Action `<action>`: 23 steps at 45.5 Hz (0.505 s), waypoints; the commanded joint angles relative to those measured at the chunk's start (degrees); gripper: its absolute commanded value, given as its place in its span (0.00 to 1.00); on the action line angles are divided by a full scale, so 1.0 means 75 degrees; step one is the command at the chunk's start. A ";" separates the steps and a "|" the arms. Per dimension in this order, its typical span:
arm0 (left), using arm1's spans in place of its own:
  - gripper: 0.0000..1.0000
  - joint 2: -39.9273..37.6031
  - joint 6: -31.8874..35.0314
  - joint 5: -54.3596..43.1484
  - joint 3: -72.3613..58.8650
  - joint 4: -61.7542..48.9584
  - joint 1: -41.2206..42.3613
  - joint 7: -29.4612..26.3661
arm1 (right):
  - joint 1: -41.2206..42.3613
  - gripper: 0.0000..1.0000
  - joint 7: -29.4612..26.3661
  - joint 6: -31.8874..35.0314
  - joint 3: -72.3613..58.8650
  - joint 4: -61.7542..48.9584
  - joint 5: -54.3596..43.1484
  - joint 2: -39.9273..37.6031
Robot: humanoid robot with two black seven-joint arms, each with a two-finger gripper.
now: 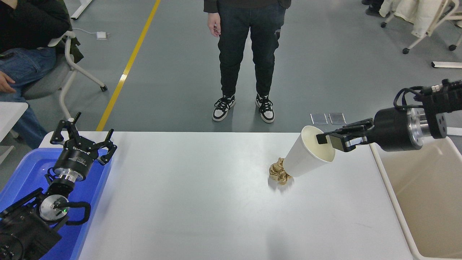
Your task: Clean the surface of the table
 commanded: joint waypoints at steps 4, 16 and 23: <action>1.00 -0.0010 0.0000 0.0000 0.0000 0.0000 0.0000 0.0000 | 0.0023 0.00 -0.0005 0.0532 0.0406 0.0108 0.0051 -0.0505; 1.00 -0.0010 0.0000 0.0000 0.0000 0.0000 0.0000 0.0000 | -0.0035 0.00 0.0007 0.0532 0.0300 -0.0383 -0.0324 -0.1114; 1.00 0.0002 0.0000 0.0000 0.0000 0.0000 0.0000 0.0000 | -0.0503 0.00 0.0030 0.0521 0.0312 -0.0992 -0.0348 -0.1641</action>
